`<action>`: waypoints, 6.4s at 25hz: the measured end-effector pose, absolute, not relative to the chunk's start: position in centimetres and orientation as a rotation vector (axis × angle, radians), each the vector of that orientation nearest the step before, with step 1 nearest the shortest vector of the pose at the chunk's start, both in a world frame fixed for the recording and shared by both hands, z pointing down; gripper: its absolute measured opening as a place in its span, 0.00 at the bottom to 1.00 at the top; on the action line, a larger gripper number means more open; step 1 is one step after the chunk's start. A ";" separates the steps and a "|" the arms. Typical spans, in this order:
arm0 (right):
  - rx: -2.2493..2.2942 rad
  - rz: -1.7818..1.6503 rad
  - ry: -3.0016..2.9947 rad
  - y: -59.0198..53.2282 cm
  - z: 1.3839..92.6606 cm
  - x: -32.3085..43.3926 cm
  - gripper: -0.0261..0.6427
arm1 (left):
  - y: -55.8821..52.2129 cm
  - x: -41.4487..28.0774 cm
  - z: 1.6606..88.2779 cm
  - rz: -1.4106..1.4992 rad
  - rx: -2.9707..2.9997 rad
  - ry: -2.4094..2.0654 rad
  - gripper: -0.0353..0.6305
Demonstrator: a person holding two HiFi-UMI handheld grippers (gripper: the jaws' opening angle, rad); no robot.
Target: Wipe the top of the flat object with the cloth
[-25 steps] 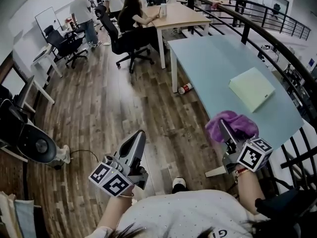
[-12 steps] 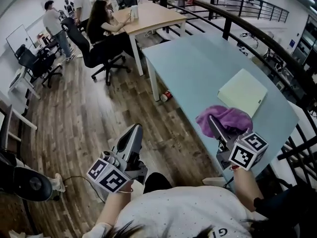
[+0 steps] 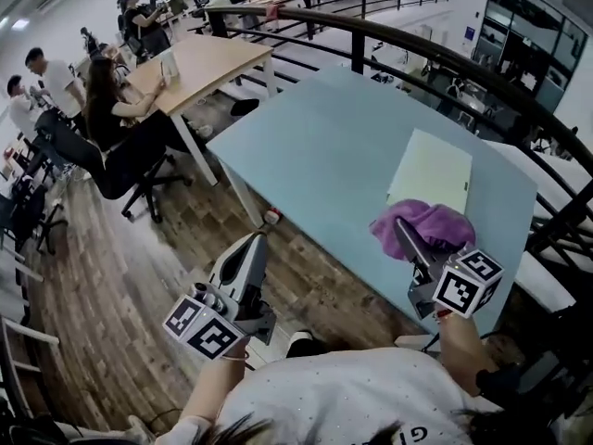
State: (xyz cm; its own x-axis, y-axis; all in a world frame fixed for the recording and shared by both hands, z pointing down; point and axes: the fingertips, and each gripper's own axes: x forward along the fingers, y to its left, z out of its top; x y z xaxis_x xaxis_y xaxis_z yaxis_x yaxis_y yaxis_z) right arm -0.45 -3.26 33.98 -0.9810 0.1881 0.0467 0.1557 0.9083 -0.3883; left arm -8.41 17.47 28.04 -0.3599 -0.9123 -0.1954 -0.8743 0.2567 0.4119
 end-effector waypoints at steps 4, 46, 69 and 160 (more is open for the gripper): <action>-0.008 0.689 -3.041 -5.5 33.2 -3.9 0.08 | 16.0 -14.5 26.2 -0.669 1.852 -2.337 0.05; 0.766 0.050 -2.867 -21.1 27.0 -14.7 0.08 | -14.1 -17.0 33.7 -0.108 2.134 -1.309 0.46; 0.655 -0.094 -2.253 -30.8 43.8 -16.8 0.08 | -20.9 -14.9 47.5 0.042 1.868 -1.286 0.43; 0.888 0.396 -2.202 -20.2 45.1 -13.5 0.08 | -21.0 -17.5 47.8 0.006 1.823 -1.097 0.40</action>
